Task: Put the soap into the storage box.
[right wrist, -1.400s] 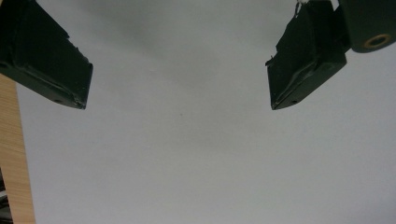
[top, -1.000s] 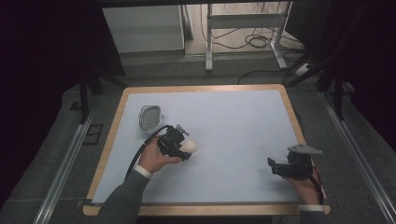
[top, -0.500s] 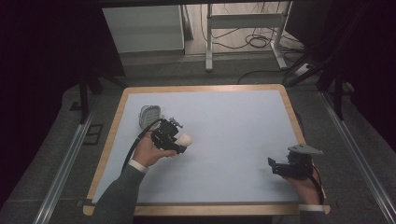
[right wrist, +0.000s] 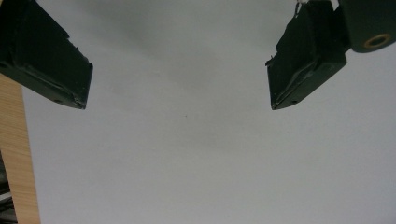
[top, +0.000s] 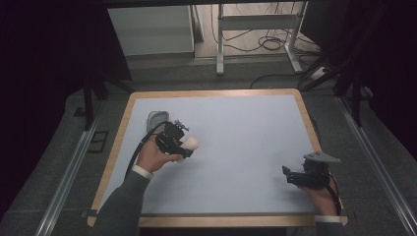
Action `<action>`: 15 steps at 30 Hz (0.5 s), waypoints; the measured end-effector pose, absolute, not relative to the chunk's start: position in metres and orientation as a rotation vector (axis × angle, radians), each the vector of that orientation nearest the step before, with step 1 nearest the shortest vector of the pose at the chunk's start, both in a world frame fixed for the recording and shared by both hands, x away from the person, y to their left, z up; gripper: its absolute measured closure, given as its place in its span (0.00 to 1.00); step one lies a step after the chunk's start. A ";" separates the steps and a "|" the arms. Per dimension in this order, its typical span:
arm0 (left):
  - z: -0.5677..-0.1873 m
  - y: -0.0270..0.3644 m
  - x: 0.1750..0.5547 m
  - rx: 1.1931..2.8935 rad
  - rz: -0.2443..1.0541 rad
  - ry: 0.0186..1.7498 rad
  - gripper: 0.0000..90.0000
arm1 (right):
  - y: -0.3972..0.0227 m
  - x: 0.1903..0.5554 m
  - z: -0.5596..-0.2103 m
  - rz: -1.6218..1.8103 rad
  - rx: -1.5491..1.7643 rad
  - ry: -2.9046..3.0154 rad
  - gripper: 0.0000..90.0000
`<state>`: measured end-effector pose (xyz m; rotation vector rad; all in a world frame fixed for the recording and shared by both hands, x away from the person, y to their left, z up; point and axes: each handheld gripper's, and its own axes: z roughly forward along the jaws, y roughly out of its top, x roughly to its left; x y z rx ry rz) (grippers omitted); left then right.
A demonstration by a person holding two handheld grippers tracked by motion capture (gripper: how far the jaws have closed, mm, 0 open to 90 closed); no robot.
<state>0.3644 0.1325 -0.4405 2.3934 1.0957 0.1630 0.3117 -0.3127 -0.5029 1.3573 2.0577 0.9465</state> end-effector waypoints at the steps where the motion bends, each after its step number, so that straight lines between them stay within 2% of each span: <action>1: -0.440 0.133 0.364 2.393 0.163 1.096 0.55 | -0.313 0.312 -0.503 0.946 1.357 2.058 0.07; 15: -0.434 0.146 0.372 2.369 0.171 1.135 0.55 | -0.313 0.312 -0.503 0.947 1.362 2.058 0.07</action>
